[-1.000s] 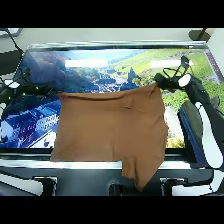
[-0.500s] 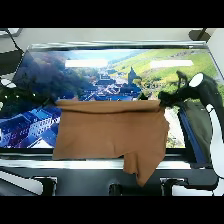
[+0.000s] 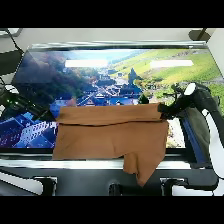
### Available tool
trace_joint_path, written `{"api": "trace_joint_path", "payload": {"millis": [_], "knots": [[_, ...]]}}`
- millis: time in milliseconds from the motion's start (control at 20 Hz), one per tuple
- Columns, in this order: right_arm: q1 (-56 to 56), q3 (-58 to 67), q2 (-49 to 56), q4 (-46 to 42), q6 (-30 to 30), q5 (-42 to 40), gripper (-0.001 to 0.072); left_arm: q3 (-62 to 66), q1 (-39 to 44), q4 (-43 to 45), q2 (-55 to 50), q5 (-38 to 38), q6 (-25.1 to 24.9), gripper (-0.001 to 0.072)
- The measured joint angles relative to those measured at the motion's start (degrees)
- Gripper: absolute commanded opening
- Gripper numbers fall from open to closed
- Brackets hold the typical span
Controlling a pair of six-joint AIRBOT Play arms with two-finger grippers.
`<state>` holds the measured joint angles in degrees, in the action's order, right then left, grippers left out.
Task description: Fold the shirts.
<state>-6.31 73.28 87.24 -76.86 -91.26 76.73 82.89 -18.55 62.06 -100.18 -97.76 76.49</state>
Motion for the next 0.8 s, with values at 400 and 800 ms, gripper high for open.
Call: {"api": "trace_joint_path", "payload": {"millis": [400,800], "knots": [[-0.02,-1.14,0.04,-1.25,-2.29,2.49,0.0441,-3.08,0.42,1.27,0.42,2.89,0.70,0.0426],[-7.93,-5.44,-9.46,-2.49,-0.55,10.21,0.0429,-14.27,-2.86,6.45,12.94,3.10,2.12,0.0386]]}}
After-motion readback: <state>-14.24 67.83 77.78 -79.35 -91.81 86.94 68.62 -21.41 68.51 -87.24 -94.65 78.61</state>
